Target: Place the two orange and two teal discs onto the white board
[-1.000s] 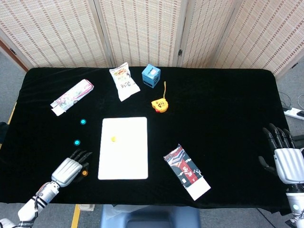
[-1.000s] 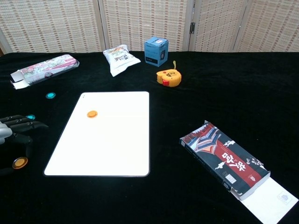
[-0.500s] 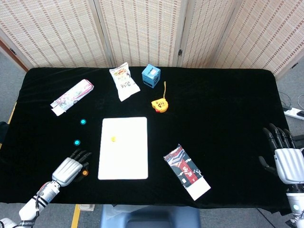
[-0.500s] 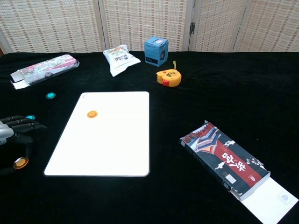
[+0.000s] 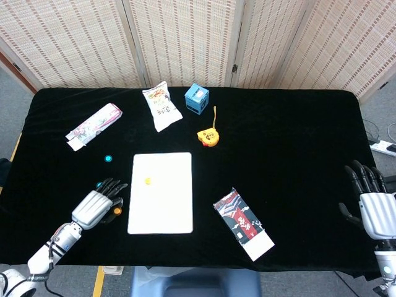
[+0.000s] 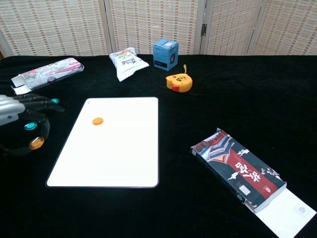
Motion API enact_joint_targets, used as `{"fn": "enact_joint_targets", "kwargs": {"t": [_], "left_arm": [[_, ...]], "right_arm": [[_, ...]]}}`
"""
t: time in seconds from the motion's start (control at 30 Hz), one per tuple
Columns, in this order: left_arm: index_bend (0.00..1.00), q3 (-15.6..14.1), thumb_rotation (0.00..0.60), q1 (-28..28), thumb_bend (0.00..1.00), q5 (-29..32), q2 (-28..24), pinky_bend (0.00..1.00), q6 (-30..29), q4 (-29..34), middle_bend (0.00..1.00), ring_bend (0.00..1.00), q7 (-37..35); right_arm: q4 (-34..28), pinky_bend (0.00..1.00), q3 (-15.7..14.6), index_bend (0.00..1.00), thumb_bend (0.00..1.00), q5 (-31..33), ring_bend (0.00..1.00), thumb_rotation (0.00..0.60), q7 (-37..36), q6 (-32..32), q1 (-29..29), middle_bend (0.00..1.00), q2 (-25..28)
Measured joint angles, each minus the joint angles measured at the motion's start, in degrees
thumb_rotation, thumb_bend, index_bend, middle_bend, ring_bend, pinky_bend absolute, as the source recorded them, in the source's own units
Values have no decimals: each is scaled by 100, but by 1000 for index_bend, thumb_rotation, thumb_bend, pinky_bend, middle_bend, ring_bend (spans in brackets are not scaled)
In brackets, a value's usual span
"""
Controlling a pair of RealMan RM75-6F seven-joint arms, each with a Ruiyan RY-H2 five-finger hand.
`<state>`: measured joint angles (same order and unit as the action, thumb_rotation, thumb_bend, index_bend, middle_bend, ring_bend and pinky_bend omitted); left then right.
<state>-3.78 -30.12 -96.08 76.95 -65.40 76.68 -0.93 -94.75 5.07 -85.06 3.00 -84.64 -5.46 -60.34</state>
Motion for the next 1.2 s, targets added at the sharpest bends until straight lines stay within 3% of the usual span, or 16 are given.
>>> {"fn": "enact_joint_targets", "kwargs": {"t": [0.3,0.53,0.93,1.2], "left_arm": [[513,642,600,-822,416,400,87,0,875,184,132,0,70],[511,978,600,-1442,416,930,604,0,1694,-127,132,0,234],[504,1231,600,-1990,416,1605,1350,0,2327,-770,132,0,537],[496,1317,600,-2135,415,2045,1560,0,2524,-1111,132,0,760]], "right_arm": [[9,0,7,0,361,40,0,600,-13,27,-6,1,17],[16,0,15,0,361,97,0,600,-4,66,-9,1,25],[20,0,17,0,360,160,0,600,28,103,-14,1,-9],[47,0,9,0,361,182,0,600,9,86,15,1,-5]]}}
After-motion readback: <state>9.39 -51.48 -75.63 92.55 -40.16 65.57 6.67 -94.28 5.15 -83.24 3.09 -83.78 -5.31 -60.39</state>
